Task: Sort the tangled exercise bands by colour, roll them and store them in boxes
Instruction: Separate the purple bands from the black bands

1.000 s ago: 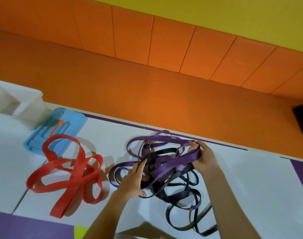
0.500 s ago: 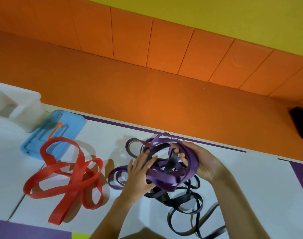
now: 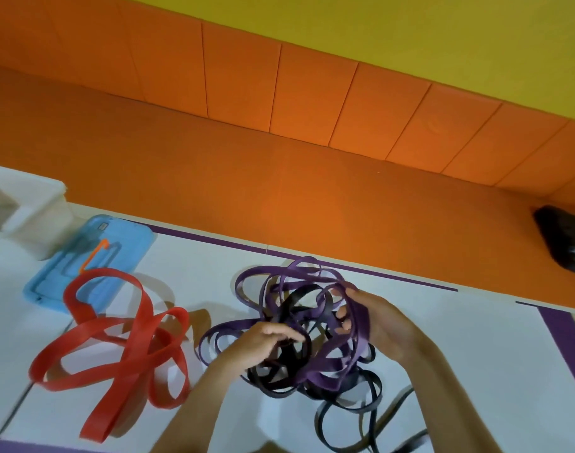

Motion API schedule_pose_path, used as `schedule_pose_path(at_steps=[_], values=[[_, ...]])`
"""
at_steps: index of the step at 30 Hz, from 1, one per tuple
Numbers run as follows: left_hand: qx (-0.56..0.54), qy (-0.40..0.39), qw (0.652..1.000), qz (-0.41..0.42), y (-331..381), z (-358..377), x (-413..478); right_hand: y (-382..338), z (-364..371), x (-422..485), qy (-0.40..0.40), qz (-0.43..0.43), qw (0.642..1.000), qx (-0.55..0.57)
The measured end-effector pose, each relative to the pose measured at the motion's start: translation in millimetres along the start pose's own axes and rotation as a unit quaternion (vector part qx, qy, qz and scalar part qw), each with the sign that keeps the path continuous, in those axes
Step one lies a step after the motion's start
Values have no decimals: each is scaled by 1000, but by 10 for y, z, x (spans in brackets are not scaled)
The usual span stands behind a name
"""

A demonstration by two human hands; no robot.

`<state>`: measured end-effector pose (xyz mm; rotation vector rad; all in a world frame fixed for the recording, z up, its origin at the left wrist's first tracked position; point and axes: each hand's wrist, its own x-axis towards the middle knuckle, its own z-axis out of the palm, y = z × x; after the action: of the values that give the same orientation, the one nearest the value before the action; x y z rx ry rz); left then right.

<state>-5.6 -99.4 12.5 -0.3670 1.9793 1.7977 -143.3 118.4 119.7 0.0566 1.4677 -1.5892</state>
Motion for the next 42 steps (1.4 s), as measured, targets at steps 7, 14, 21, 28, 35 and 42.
schedule_pose_path(at_steps=[7, 14, 21, 28, 35, 42], values=[[95, 180, 978, 37, 58, 492, 472, -35, 40, -125, -32, -43, 991, -121], [203, 314, 927, -10, -258, 427, 426, -40, -157, -157, 61, -130, 982, -125], [196, 236, 948, -81, -635, 215, 266, 99, -273, -69, 118, -127, 953, -250], [23, 254, 965, -65, -471, 102, 263, 83, -402, 83, 75, -214, 964, -138], [-64, 190, 977, -74, -344, 48, 24, 495, -781, 590, 108, -42, 904, -411], [-90, 198, 971, -104, -305, 86, -26, 702, -929, 617, 212, -173, 880, -388]])
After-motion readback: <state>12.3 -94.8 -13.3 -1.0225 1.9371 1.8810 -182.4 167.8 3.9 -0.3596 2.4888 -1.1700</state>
